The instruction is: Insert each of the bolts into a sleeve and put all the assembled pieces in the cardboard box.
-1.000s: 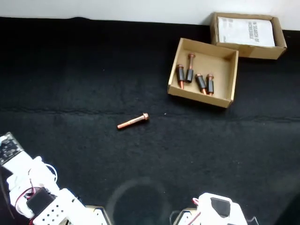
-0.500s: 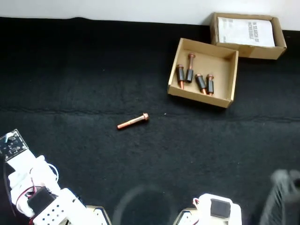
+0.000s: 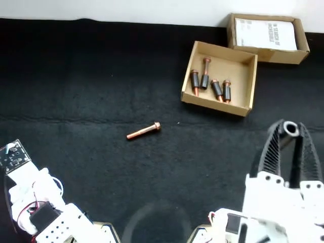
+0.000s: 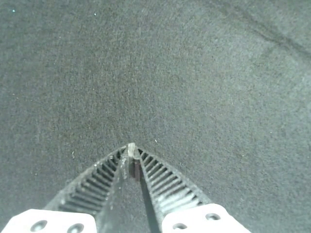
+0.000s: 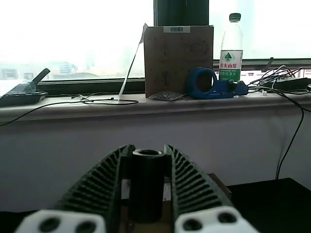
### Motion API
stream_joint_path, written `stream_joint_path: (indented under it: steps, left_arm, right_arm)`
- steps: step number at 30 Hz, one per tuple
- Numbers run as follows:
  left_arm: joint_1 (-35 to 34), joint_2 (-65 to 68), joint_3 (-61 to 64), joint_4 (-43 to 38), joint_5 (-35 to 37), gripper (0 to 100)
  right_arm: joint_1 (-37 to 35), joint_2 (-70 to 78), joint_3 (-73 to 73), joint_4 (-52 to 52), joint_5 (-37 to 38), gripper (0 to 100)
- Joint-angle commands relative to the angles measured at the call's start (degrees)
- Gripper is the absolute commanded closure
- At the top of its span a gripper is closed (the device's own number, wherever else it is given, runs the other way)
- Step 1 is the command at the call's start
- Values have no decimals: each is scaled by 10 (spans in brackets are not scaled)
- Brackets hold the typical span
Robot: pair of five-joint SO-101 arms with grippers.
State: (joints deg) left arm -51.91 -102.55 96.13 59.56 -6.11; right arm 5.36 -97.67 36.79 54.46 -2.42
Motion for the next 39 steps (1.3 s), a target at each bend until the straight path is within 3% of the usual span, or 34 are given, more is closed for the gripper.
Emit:
stream_joint_path:
  steps: [1,9,15,27,39]
  left_arm:
    - [31,-4,10,2,-4,990]
    - [210,-4,10,1,0,990]
    - [300,0,5,2,1,991]
    - [375,0,-36,55,1,991]
    - [377,46,-148,83,1,991]
  right_arm:
    - [1,-73,155,-80,35,992]
    - [3,-70,218,-98,16,992]
    - [23,-71,319,-214,1,992]
    - [24,-71,533,-416,4,992]
    - [22,-71,635,-467,5,992]
